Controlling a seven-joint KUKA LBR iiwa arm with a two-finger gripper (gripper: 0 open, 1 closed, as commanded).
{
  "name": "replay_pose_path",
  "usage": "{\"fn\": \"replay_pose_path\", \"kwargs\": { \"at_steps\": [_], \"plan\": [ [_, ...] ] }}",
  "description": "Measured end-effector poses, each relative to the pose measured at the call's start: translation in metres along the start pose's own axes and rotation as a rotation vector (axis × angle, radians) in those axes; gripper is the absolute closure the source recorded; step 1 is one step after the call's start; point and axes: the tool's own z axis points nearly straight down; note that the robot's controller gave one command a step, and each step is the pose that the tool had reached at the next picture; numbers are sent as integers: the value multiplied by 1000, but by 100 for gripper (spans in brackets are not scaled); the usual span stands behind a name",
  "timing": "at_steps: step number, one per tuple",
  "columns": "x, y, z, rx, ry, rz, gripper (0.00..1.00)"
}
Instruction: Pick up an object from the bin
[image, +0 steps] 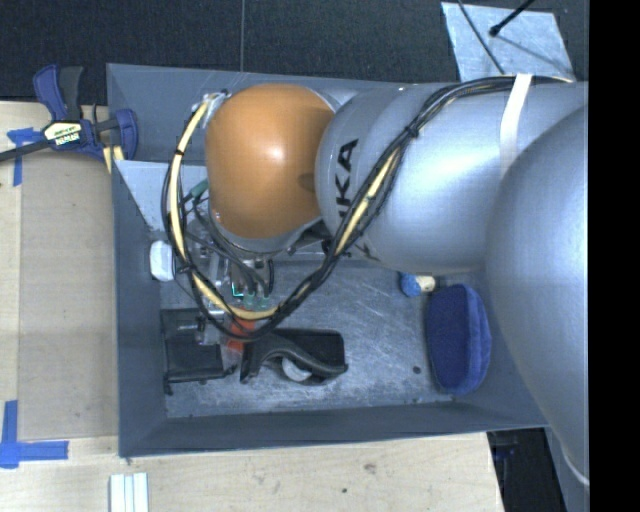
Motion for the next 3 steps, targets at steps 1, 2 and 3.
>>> {"fn": "replay_pose_path", "kwargs": {
  "at_steps": [1,2,3],
  "plan": [
    [-11,-2,138,1,-1,479,0],
    [10,-11,104,-2,-3,678,0],
    [-7,-22,98,-4,-8,790,0]
  ]
}}
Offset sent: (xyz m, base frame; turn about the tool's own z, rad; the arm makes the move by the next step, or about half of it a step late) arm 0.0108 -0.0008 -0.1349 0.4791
